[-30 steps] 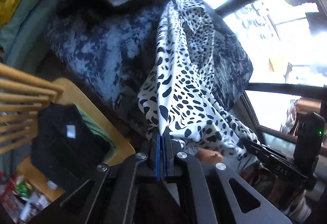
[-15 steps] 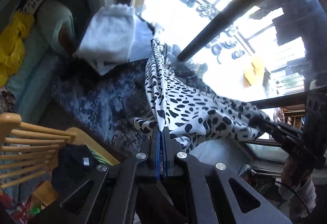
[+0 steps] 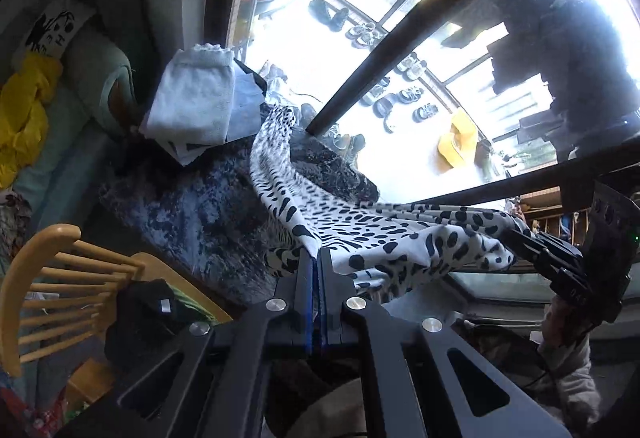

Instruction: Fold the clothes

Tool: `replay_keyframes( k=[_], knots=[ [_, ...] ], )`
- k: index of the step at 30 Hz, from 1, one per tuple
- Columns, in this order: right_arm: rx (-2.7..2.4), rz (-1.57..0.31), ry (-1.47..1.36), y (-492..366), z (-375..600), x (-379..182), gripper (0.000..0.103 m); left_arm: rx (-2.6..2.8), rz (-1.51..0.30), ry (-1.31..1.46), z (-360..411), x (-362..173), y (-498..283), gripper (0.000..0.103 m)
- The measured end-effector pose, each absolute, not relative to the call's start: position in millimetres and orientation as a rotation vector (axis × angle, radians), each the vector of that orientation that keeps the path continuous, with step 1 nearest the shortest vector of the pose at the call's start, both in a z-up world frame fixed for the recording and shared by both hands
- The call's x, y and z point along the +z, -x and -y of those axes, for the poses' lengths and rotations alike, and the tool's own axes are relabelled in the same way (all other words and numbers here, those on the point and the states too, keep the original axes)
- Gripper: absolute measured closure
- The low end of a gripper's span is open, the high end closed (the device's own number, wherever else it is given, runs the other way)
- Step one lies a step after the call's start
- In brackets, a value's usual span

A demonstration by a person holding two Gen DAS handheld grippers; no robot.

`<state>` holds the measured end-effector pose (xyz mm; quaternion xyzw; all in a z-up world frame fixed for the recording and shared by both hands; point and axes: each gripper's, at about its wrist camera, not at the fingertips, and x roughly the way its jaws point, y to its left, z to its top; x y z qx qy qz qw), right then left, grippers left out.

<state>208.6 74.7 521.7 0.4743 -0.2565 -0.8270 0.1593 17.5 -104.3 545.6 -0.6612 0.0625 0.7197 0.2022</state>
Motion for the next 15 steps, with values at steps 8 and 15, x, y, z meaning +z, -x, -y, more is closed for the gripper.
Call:
replay_keyframes(
  k=[8, 15],
  knots=[
    [-2.333, 0.683, -1.548, -232, -96, 590, 0.099, 1.886, -0.278, 1.958, 74, 559, -33, 0.102],
    [-2.444, 0.686, -1.471, -223, -129, 624, 0.099, 1.971, -0.185, 1.820, 53, 616, -15, 0.101]
  ],
)
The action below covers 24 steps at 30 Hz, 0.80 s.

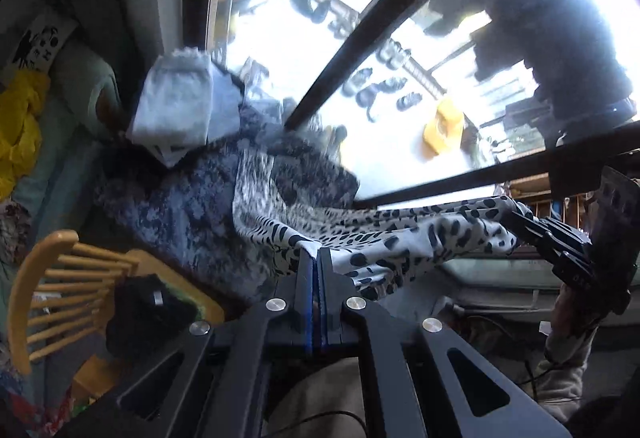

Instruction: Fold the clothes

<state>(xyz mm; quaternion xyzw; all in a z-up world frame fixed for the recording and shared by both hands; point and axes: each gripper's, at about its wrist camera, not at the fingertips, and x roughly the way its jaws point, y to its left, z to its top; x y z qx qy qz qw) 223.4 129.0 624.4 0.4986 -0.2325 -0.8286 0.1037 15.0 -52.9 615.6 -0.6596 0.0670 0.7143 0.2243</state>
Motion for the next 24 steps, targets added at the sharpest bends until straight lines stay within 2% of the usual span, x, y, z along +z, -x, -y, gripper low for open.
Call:
replay_keyframes(
  k=[4, 8, 12, 17, 21, 24],
  knots=[
    [-2.537, 0.662, -1.357, -217, -145, 656, 0.099, 2.045, -0.223, 1.697, 36, 647, -6, 0.102],
    [-2.521, 0.618, -1.372, -204, -136, 643, 0.099, 2.054, -0.291, 1.717, 28, 628, 2, 0.102],
    [-2.340, 0.749, -1.478, -196, -125, 583, 0.099, 2.009, -0.273, 1.837, 56, 549, 1, 0.102],
    [-2.255, 0.863, -1.528, -193, -112, 510, 0.099, 1.948, -0.077, 1.850, 92, 438, -11, 0.102],
    [-2.249, 0.875, -1.582, -189, -98, 477, 0.099, 1.936, 0.076, 1.809, 104, 361, -36, 0.102],
    [-2.243, 0.891, -1.611, -185, -90, 464, 0.099, 1.995, 0.072, 1.754, 108, 331, -58, 0.102]
  ],
)
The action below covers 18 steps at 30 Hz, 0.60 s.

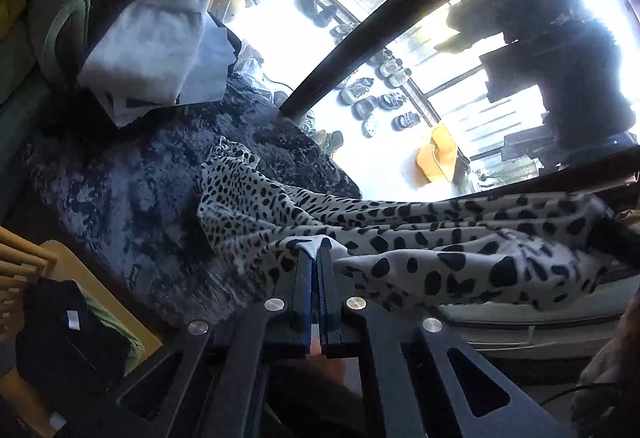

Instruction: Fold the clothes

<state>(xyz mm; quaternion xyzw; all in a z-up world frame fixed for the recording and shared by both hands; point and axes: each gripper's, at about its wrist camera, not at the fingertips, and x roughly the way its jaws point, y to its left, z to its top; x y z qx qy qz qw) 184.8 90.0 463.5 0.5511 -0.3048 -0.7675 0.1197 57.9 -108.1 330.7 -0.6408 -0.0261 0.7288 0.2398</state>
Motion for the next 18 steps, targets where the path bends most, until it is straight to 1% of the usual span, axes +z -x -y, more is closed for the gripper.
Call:
replay_keyframes(
  k=[3, 5, 7, 8, 10, 11, 12, 13, 15, 18],
  knots=[
    [-2.242, 0.905, -1.625, -183, -84, 455, 0.099, 2.054, 0.073, 1.682, 115, 319, -81, 0.101],
    [-2.240, 0.914, -1.634, -182, -79, 449, 0.099, 2.118, -0.023, 1.613, 128, 329, -96, 0.098],
    [-2.247, 0.901, -1.632, -181, -74, 448, 0.099, 2.148, -0.039, 1.547, 138, 337, -112, 0.085],
    [-2.252, 0.892, -1.629, -180, -72, 449, 0.099, 2.162, -0.042, 1.528, 143, 341, -117, 0.080],
    [-2.252, 0.883, -1.622, -180, -67, 453, 0.099, 2.208, -0.056, 1.472, 152, 351, -128, 0.056],
    [-2.255, 0.881, -1.620, -180, -65, 454, 0.099, 2.236, -0.065, 1.437, 156, 356, -134, 0.051],
    [-2.260, 0.876, -1.617, -179, -63, 456, 0.099, 2.253, -0.061, 1.401, 158, 360, -140, 0.039],
    [-2.270, 0.866, -1.614, -179, -61, 459, 0.099, 2.278, -0.065, 1.359, 159, 366, -146, 0.031],
    [-2.282, 0.852, -1.611, -177, -58, 461, 0.099, 2.316, -0.108, 1.304, 154, 371, -159, 0.028],
    [-2.279, 0.859, -1.600, -174, -53, 466, 0.099, 2.363, -0.155, 1.242, 145, 372, -175, 0.028]
  ],
)
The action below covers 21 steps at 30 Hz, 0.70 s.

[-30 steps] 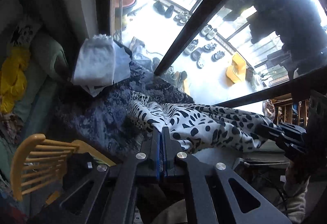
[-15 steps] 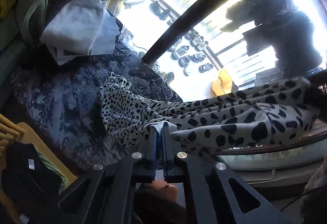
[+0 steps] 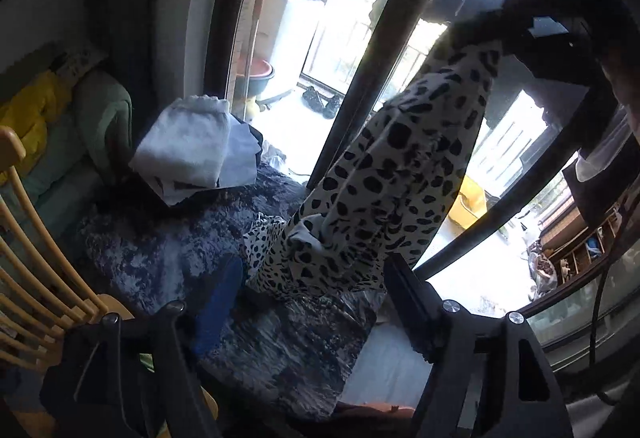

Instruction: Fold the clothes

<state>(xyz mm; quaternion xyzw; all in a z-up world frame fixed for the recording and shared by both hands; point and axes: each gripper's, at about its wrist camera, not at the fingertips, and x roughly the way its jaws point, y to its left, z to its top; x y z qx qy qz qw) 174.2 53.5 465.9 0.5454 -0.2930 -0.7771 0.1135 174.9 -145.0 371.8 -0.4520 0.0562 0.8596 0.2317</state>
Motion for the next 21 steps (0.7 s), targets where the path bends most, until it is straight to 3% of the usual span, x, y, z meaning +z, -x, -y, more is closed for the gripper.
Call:
replay_keyframes(
  k=[9, 14, 16, 21],
  knots=[
    [-2.275, 0.850, -1.555, -175, -40, 482, 0.099, 2.437, 0.043, 1.337, 129, 328, -169, 0.031],
    [-2.274, 0.852, -1.534, -179, -40, 492, 0.099, 2.467, 0.117, 1.416, 126, 305, -159, 0.053],
    [-2.281, 0.851, -1.524, -182, -42, 497, 0.099, 2.475, 0.145, 1.451, 129, 299, -154, 0.074],
    [-2.293, 0.876, -1.506, -191, -55, 501, 0.099, 2.526, 0.136, 1.445, 131, 300, -144, 0.093]
  ],
)
